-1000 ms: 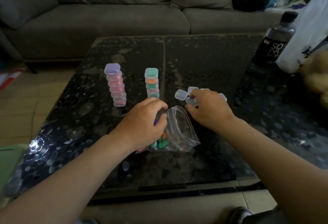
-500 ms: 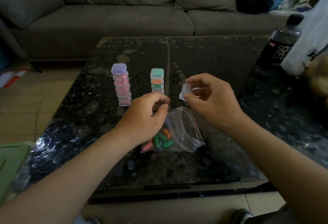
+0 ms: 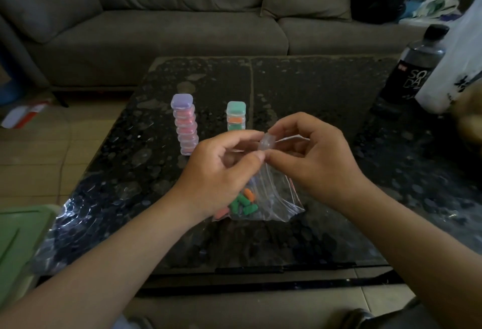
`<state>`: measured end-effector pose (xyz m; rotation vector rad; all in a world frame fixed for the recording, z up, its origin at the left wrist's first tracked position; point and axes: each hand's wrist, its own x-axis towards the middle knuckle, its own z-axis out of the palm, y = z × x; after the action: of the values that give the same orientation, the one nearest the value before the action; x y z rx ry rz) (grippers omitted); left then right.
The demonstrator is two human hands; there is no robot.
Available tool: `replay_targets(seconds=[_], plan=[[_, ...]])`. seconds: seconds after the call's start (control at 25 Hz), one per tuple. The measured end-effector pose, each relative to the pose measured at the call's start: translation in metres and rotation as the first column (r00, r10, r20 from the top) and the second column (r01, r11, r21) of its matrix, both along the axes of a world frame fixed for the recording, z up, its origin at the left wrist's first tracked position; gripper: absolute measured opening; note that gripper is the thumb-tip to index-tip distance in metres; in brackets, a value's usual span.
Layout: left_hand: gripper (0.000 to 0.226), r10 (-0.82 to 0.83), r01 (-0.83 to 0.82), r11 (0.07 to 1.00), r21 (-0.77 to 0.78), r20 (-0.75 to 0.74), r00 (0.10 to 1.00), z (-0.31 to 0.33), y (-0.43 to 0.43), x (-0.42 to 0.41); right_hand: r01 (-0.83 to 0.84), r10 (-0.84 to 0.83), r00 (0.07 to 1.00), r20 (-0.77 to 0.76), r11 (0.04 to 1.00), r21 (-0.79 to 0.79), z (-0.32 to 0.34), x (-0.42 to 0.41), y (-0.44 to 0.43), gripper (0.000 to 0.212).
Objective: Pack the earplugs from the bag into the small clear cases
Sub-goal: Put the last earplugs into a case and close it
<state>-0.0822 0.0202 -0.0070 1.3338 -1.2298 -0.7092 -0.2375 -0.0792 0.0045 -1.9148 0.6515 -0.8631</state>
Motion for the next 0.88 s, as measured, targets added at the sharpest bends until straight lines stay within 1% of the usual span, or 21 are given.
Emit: replay_targets(seconds=[0.08,0.16,0.2,0.24,0.28,0.36,0.4,0.44,0.52,0.6,0.8,0.88], plan=[[0.022,-0.001,0.008,0.999,0.053,-0.133,0.991,0.0024,0.0001,0.0016,0.01,-0.019,0.997,-0.071,0.992,-0.123,-0.0015,0.0008,0.0034,0.029],[0.01,0.026,-0.005,0.995,0.103,-0.206,0.978,0.0018,-0.0009,0.0031,-0.016,-0.03,0.986,-0.163,0.962,-0.273,-0.001,0.0013,0.006,0.032],[0.005,0.044,-0.015,0.993,0.121,-0.24,0.97,0.0015,-0.0013,0.0042,-0.038,-0.021,0.982,-0.189,0.952,-0.304,0.0,0.0019,0.0066,0.033],[0.003,0.063,-0.028,0.991,0.131,-0.267,0.962,0.0018,-0.0018,0.005,-0.055,0.002,0.983,-0.185,0.958,-0.281,0.0015,0.0024,0.0067,0.031],[0.008,0.085,-0.052,0.99,0.13,-0.259,0.962,0.002,-0.0023,0.0056,-0.065,0.033,0.987,-0.159,0.978,-0.2,0.0035,0.0027,0.0064,0.028],[0.011,0.117,-0.103,0.99,0.098,-0.142,0.983,0.0018,-0.0032,0.0063,-0.073,0.074,0.991,-0.107,0.997,0.009,0.0075,0.0035,0.0054,0.023],[0.012,0.126,-0.12,0.989,0.082,-0.08,0.989,0.0018,-0.003,0.0057,-0.078,0.087,0.991,-0.102,0.994,0.082,0.0077,0.0045,0.0046,0.021],[0.014,0.132,-0.129,0.989,0.07,-0.038,0.991,0.0009,-0.0029,0.0051,-0.079,0.093,0.989,-0.112,0.989,0.122,0.0066,0.0056,0.0038,0.019],[0.017,0.136,-0.135,0.988,0.071,-0.012,0.991,-0.001,-0.003,0.0044,-0.064,0.086,0.987,-0.133,0.985,0.163,0.0028,0.0073,0.0025,0.02],[0.019,0.143,-0.143,0.987,0.077,0.0,0.99,-0.0018,-0.0033,0.0052,-0.047,0.072,0.99,-0.123,0.98,0.195,0.0009,0.0092,0.0017,0.021],[0.018,0.158,-0.156,0.982,0.104,-0.008,0.987,-0.0013,-0.0053,0.0029,-0.022,0.047,0.987,-0.151,0.986,0.166,-0.0003,0.0103,-0.0004,0.024],[0.015,0.213,-0.207,0.974,0.098,-0.066,0.975,0.0001,-0.0074,0.0034,-0.04,0.066,0.988,-0.142,0.983,0.178,0.0002,0.0101,0.0001,0.032]])
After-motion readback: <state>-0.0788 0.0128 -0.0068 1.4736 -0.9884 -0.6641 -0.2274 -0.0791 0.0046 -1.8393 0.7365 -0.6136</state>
